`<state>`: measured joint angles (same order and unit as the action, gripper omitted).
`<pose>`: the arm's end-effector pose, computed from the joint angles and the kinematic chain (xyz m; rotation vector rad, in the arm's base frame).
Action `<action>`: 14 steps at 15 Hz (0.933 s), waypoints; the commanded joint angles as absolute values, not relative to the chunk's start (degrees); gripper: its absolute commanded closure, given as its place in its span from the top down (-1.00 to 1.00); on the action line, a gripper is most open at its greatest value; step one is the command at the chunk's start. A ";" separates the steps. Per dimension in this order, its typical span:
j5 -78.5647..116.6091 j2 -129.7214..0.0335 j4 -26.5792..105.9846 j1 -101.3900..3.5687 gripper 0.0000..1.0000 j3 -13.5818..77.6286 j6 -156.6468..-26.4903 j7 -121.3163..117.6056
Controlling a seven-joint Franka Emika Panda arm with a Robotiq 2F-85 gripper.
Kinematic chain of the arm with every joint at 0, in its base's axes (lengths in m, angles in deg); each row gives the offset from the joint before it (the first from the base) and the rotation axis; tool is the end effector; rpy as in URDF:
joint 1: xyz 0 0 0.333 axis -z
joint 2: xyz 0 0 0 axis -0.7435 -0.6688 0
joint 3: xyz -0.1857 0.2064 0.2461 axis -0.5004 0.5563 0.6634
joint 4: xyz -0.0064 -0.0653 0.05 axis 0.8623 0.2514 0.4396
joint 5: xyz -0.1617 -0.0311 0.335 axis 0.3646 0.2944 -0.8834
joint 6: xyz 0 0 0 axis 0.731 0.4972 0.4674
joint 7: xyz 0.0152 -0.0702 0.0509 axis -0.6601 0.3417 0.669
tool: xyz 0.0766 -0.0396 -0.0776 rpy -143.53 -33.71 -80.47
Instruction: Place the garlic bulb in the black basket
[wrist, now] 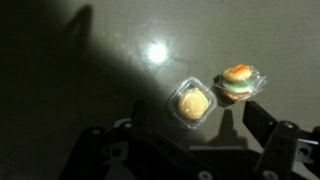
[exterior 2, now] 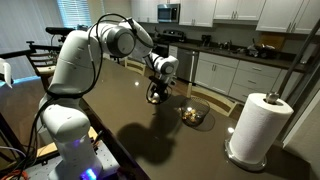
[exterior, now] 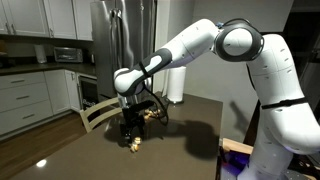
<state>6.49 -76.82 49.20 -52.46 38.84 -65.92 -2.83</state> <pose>0.6138 0.0891 0.3087 -2.9559 0.0830 0.5845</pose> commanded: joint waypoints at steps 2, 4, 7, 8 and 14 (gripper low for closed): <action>7.00 -75.84 52.90 -52.68 0.47 38.83 -72.57 -3.04; 7.49 -75.61 53.05 -52.74 0.22 38.67 -73.08 -3.49; 7.30 -75.62 52.27 -52.53 -0.18 38.56 -71.06 -3.71; 7.14 -75.65 51.99 -52.42 -0.33 38.60 -70.36 -3.57; 6.50 -76.01 50.04 -52.22 0.84 38.47 -64.59 -4.58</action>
